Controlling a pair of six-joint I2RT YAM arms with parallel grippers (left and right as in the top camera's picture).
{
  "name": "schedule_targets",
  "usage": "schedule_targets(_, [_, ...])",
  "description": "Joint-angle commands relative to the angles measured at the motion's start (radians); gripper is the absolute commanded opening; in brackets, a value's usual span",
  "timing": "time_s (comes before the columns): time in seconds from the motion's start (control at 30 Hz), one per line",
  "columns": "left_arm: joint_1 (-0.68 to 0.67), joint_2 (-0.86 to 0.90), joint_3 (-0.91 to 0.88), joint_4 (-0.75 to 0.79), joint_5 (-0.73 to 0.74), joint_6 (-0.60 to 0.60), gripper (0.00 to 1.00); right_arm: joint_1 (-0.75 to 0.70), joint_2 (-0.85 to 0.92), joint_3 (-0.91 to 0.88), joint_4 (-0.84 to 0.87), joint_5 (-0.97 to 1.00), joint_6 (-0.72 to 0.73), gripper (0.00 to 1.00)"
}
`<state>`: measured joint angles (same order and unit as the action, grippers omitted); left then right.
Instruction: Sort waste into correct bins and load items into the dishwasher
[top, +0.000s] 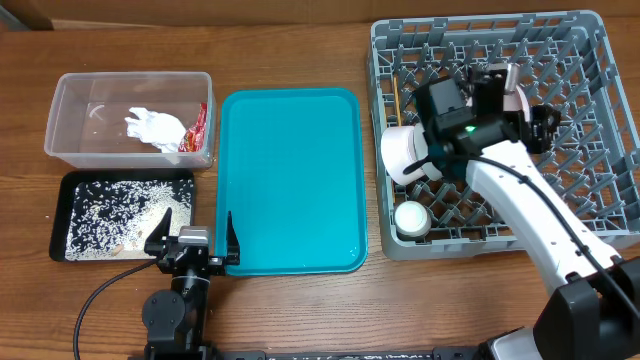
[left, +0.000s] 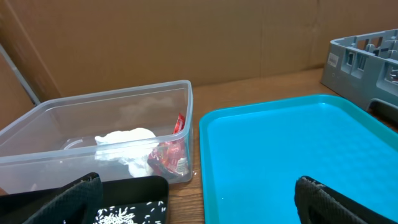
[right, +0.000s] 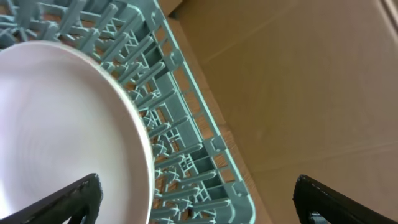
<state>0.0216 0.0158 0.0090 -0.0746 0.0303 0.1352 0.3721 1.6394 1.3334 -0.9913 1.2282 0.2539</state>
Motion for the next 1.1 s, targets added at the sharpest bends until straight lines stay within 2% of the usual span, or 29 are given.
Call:
schedule_targets(0.0, [0.004, -0.010, -0.004, 0.000, 0.011, 0.019, 1.00, 0.065, -0.083, 0.069, -0.016, -0.038, 0.013, 0.98])
schedule_targets(0.17, [0.004, -0.010, -0.004, 0.000, 0.011, 0.019, 1.00, 0.207, -0.230, 0.178, -0.099, -0.438, 0.058, 0.96])
schedule_targets(0.23, [0.004, -0.010, -0.004, 0.000, 0.011, 0.019, 1.00, 0.276, -0.295, 0.216, -0.098, -0.638, 0.061, 1.00])
schedule_targets(0.3, [0.004, -0.010, -0.004, 0.000, 0.011, 0.019, 1.00, 0.346, -0.366, 0.230, -0.069, -0.826, 0.061, 1.00])
schedule_targets(0.57, [0.004, -0.010, -0.004, 0.000, 0.011, 0.019, 1.00, 0.497, -0.479, 0.230, -0.034, -1.238, 0.061, 1.00])
schedule_targets(0.7, [0.004, -0.010, -0.004, 0.000, 0.011, 0.019, 1.00, 0.500, -0.479, 0.230, -0.072, -1.249, 0.056, 1.00])
schedule_targets(0.8, [0.004, -0.010, -0.004, 0.000, 0.011, 0.019, 1.00, 0.481, -0.499, 0.233, -0.140, -1.134, 0.061, 1.00])
schedule_targets(1.0, [0.004, -0.010, -0.004, 0.000, 0.011, 0.019, 1.00, 0.384, -0.657, 0.233, -0.163, -0.954, 0.069, 1.00])
schedule_targets(1.07, [0.004, -0.010, -0.004, 0.000, 0.011, 0.019, 1.00, 0.341, -0.716, 0.231, -0.159, -0.930, 0.023, 1.00])
